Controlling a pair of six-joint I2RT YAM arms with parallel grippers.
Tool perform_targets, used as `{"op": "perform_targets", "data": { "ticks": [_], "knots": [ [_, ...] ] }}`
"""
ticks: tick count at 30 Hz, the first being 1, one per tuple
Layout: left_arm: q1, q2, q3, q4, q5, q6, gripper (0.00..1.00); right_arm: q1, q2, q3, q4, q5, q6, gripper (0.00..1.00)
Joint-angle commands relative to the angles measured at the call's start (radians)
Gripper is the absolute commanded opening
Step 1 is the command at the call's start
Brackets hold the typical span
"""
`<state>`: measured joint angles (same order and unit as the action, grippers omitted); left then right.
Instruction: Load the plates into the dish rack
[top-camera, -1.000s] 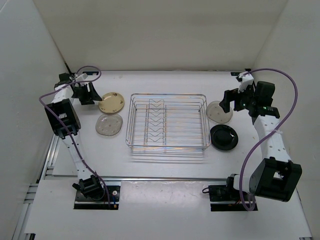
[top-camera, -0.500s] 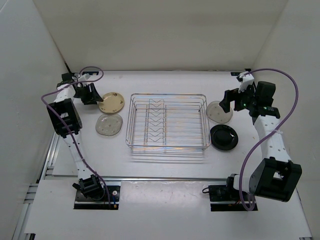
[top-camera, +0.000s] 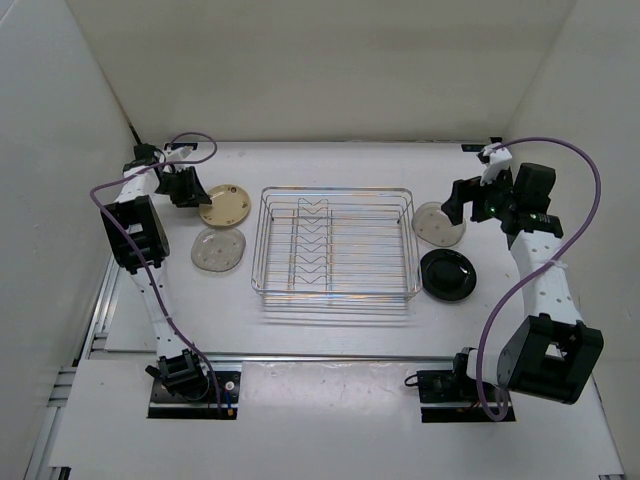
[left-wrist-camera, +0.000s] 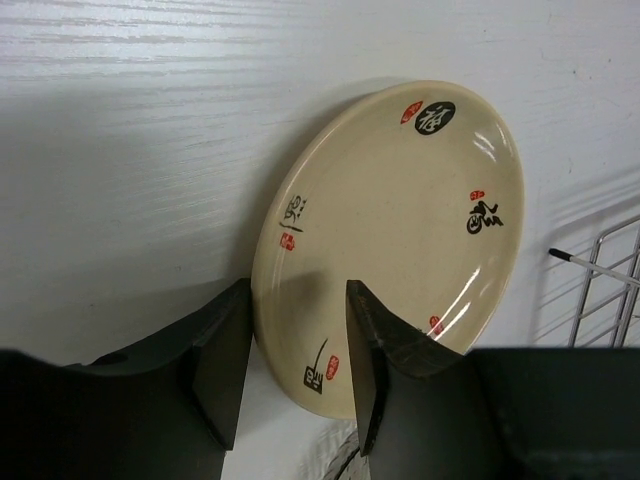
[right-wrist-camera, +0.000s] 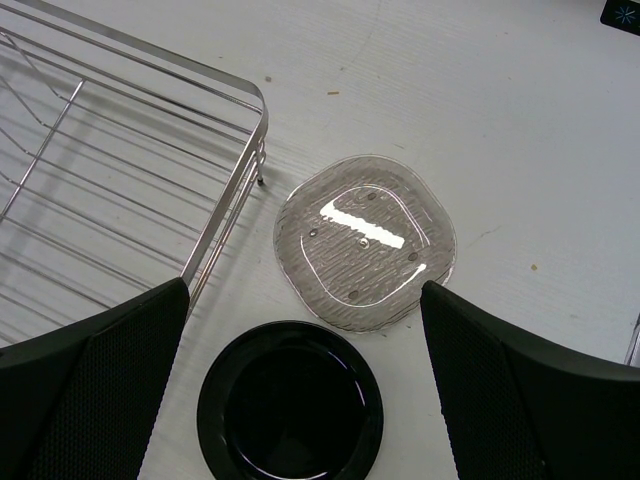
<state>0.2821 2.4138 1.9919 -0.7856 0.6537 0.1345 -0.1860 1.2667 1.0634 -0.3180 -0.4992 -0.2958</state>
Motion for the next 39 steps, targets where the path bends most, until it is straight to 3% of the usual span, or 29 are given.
{"op": "perform_targets", "data": {
  "ticks": [1, 7, 20, 29, 39],
  "knots": [
    [-0.004, 0.001, 0.019, -0.015, -0.023, 0.022, 0.50, -0.013, -0.027, -0.011, 0.036, -0.024, 0.003, 1.00],
    [-0.004, 0.001, 0.019, -0.024, -0.034, 0.022, 0.45, -0.023, -0.036, -0.011, 0.036, -0.042, 0.012, 1.00],
    [-0.004, 0.010, 0.019, -0.043, -0.120, 0.022, 0.11, -0.041, -0.046, -0.020, 0.036, -0.071, 0.012, 1.00],
    [-0.004, -0.090, 0.065, -0.043, -0.121, 0.022, 0.11, -0.050, -0.055, -0.049, 0.036, -0.081, 0.012, 1.00],
    [-0.032, -0.329, 0.156, -0.052, -0.112, 0.013, 0.11, -0.050, -0.055, -0.088, 0.036, -0.061, -0.029, 1.00]
  ]
}}
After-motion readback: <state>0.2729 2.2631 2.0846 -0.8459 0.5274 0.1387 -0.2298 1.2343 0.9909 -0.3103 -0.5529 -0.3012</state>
